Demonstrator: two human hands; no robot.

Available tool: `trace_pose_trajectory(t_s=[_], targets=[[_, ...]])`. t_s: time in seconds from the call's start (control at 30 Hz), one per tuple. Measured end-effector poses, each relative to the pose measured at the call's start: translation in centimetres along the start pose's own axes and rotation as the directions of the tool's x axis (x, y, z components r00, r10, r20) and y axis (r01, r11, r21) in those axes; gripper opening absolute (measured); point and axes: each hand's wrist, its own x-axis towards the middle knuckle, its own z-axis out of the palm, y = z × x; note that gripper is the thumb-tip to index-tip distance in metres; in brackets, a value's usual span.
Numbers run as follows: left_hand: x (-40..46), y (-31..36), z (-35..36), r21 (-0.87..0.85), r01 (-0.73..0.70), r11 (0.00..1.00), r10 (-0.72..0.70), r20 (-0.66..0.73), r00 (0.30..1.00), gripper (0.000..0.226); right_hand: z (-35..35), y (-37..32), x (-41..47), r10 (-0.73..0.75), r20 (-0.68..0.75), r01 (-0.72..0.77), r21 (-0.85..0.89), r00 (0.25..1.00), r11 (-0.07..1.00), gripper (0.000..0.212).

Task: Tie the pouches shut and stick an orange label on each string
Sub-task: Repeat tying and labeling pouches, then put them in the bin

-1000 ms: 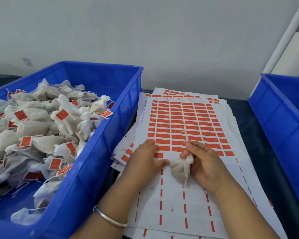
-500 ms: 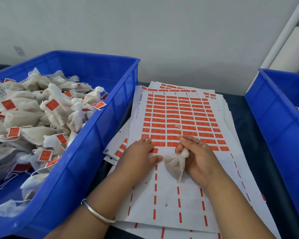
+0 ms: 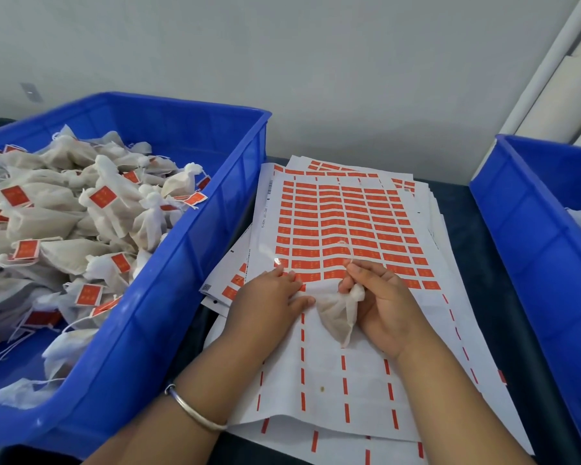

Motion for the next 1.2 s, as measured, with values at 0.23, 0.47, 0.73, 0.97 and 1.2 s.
trace_pose_trajectory(t_s=[0.23, 0.47, 0.73, 0.97, 1.2], targets=[[0.3, -0.6, 0.8, 0.133, -0.096, 0.986, 0.103, -0.048, 0.994, 0.043, -0.1, 0.0, 0.0, -0.004, 0.007, 0.004, -0.015, 1.000, 1.000, 0.013], [0.5, -0.6, 1.1, 0.200, -0.138, 0.970, 0.157, -0.078, 0.985, 0.044, 0.0, 0.1, -0.1, -0.011, 0.002, 0.011, -0.026, 1.000, 1.000, 0.014], [0.2, -0.7, 1.0, 0.018, -0.055, 0.998, 0.057, -0.096, 0.994, 0.042, -0.1, 0.1, 0.0, -0.004, 0.010, 0.004, -0.032, 1.000, 0.999, 0.014], [0.0, -1.1, 0.6, -0.186, 0.041, 0.982, -0.055, -0.071, 0.996, 0.041, -0.1, 0.0, 0.0, 0.000, 0.020, 0.000, -0.027, 1.000, 1.000, 0.024], [0.4, -1.0, 0.6, -0.129, 0.027, 0.991, -0.040, -0.097, 0.995, 0.038, -0.1, 0.0, 0.0, -0.006, 0.015, 0.006, -0.026, 1.000, 1.000, 0.027]])
